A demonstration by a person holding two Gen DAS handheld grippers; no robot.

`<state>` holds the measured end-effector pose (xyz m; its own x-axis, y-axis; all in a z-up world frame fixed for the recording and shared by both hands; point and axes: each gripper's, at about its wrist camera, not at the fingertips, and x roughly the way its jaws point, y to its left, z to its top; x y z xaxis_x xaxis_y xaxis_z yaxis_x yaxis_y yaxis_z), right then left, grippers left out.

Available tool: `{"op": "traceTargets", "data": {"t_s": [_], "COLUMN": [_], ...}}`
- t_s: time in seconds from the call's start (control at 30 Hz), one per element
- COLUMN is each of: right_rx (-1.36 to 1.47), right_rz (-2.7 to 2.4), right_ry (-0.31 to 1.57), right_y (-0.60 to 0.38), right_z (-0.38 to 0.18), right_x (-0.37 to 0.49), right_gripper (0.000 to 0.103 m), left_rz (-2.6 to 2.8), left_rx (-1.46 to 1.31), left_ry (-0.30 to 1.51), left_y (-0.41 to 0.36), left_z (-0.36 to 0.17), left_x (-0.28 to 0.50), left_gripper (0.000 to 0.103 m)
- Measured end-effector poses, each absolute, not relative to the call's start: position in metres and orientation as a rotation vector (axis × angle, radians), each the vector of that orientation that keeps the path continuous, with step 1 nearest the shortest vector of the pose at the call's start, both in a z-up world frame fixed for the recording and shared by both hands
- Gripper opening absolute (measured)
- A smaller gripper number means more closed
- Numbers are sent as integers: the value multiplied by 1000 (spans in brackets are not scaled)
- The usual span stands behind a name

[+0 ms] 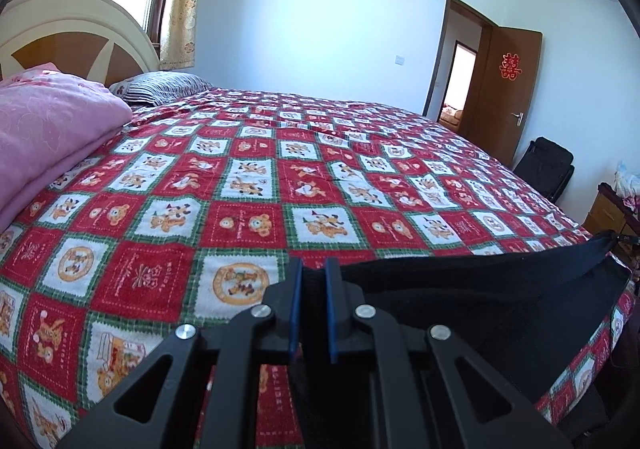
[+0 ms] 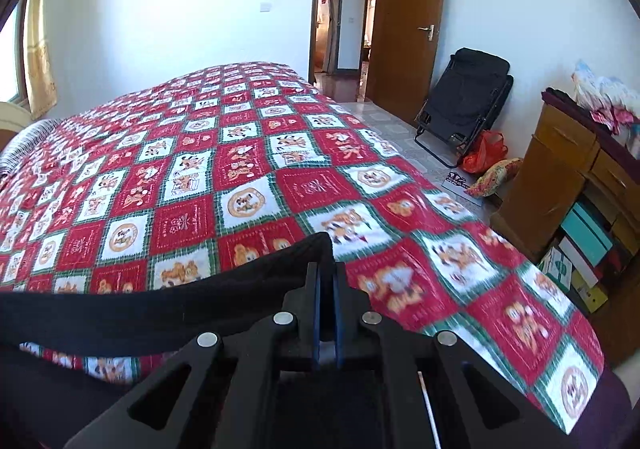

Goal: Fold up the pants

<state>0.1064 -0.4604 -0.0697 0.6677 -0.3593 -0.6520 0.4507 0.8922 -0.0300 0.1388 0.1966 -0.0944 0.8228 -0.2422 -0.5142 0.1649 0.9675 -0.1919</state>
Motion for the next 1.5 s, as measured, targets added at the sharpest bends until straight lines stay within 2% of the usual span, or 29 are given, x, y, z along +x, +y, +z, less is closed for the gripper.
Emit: {"op": "traceTargets", "data": {"t_s": [0.47, 0.63, 0.9, 1.3, 1.37, 1.4, 1.43, 1.5], "right_rx": [189, 184, 164, 167, 173, 176, 184, 189], "right_rz": [-477, -493, -510, -495, -511, -529, -535, -537], "right_ry": [729, 747, 768, 733, 734, 730, 711, 670], "right_y": [-467, -466, -462, -461, -461, -461, -460, -453], "right_z": [-99, -101, -99, -98, -97, -95, -91, -80], "right_x": [45, 42, 34, 5, 1, -2, -8, -18], "right_gripper": [5, 5, 5, 7, 37, 65, 70, 70], "left_rz": [-236, -201, -184, -153, -144, -130, -125, -133], "left_rx": [-100, -23, 77, 23, 6, 2, -5, -24], "left_ry": [591, 586, 569, 594, 589, 580, 580, 571], "left_y": [198, 193, 186, 205, 210, 212, 214, 217], "left_z": [-137, -143, -147, -163, -162, -160, -159, -154], "left_x": [90, 86, 76, 61, 57, 54, 53, 50], "left_gripper": [13, 19, 19, 17, 17, 17, 17, 21]}}
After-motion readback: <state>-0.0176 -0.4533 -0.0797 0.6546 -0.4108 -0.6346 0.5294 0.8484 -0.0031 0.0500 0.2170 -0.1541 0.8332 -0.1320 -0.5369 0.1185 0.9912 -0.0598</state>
